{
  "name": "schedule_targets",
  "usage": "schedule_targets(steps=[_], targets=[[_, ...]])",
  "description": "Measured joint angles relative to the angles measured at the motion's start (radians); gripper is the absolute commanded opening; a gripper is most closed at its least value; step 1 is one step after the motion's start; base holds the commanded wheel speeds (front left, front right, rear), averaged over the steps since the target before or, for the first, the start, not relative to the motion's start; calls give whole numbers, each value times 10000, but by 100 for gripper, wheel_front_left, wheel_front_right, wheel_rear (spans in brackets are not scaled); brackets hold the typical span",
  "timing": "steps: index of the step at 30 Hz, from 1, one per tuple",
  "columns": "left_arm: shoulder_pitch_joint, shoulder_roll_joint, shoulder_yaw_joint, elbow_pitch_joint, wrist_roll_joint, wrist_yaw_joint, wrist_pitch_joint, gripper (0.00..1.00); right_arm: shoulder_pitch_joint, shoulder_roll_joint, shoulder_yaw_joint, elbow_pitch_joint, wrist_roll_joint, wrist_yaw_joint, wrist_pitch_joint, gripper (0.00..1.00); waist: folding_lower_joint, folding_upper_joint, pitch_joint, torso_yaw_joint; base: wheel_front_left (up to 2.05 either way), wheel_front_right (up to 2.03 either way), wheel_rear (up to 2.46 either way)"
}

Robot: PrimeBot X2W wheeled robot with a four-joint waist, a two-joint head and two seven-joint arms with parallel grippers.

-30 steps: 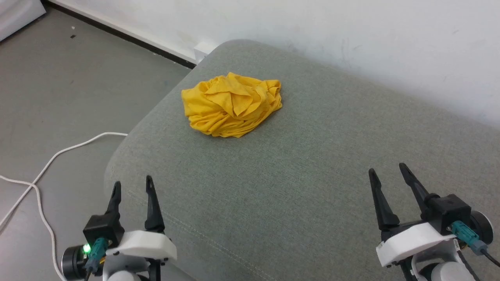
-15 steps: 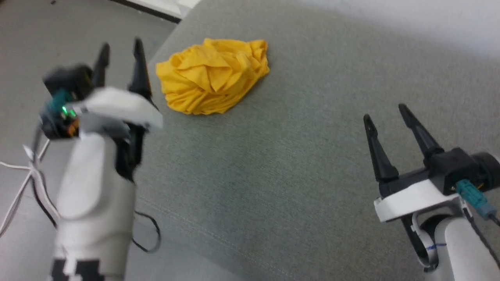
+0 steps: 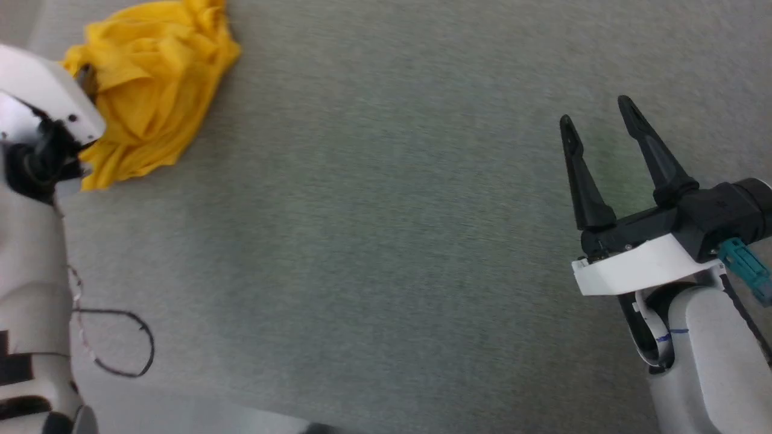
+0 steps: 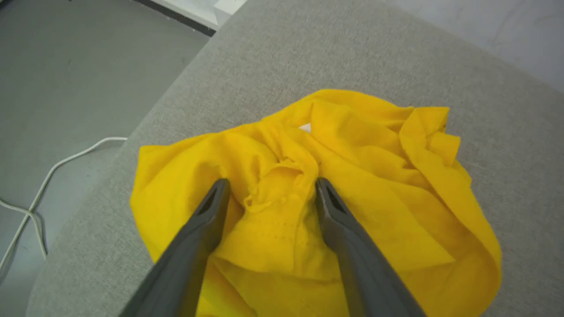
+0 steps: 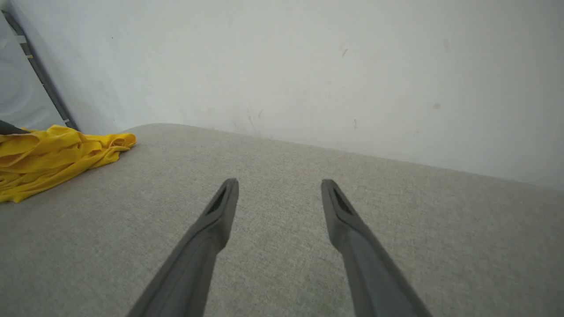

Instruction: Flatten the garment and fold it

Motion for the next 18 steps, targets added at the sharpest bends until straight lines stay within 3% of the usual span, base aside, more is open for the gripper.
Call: schedule_targets(steps=[5,8,9,10,12,18], targets=[[616,512,433,-117,-236,913,1981,100,-53,132,25,466,121,0,-307,100,-2,0,586,-1017,0,0,0],[919,932,671,-769,-370,1233,2930,100,-49,150,10,740,155,0,-408,100,-6,0,825,-1518,0,0,0],[1052,1055,696,-1051,-372,1258,3168,94,-44,155,-2,826,155,0,-445,100,-5,0,875,-1661,0,0,0],[1220,1198,708,-1327,-359,1258,3283,55,-43,167,-19,907,155,0,-483,100,-5,0,906,-1794,0,0,0],[1575,1354,702,-1885,-221,1271,3106,0,-38,198,-42,1022,155,0,-548,100,-4,1,886,-1995,0,0,0],[2173,1350,374,-2679,535,1022,314,0,157,364,-130,1430,165,0,-685,100,-2,0,268,-2297,0,0,0]])
